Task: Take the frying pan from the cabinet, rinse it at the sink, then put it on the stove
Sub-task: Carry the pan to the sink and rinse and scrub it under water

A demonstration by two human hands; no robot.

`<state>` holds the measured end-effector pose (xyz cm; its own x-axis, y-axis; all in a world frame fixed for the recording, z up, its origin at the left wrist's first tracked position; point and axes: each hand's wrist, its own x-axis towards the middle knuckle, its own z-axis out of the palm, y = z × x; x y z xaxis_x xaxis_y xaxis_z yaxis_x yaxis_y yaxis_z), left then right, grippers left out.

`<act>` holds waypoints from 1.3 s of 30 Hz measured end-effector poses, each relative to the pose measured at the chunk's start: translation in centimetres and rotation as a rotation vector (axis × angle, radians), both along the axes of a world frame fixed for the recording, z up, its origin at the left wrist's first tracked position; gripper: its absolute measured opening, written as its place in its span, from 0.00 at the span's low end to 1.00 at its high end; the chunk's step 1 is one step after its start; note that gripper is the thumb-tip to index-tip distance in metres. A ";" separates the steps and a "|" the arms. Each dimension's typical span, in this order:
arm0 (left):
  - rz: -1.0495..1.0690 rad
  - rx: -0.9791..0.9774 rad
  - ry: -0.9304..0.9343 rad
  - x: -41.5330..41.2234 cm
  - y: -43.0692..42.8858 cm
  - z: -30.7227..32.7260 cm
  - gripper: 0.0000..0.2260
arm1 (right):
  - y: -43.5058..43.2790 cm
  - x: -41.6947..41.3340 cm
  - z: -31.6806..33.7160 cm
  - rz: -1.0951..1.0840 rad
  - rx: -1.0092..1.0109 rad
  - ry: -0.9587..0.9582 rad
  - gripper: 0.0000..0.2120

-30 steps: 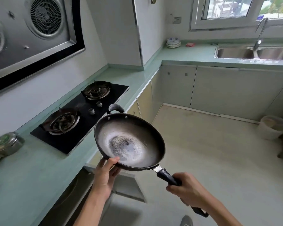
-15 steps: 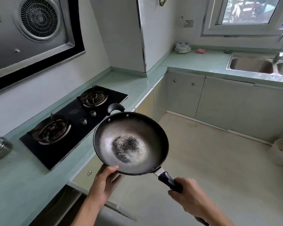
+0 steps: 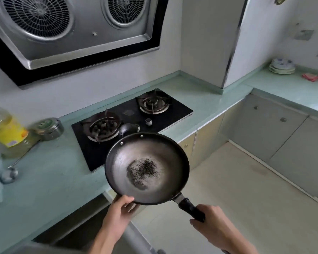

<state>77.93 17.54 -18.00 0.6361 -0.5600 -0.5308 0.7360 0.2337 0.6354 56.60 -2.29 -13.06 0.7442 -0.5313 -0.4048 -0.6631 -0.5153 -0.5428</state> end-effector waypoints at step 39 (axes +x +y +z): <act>1.112 0.040 0.305 20.4 16.2 -6.0 0.08 | 9.4 43.7 -6.4 0.941 -0.121 -0.057 0.12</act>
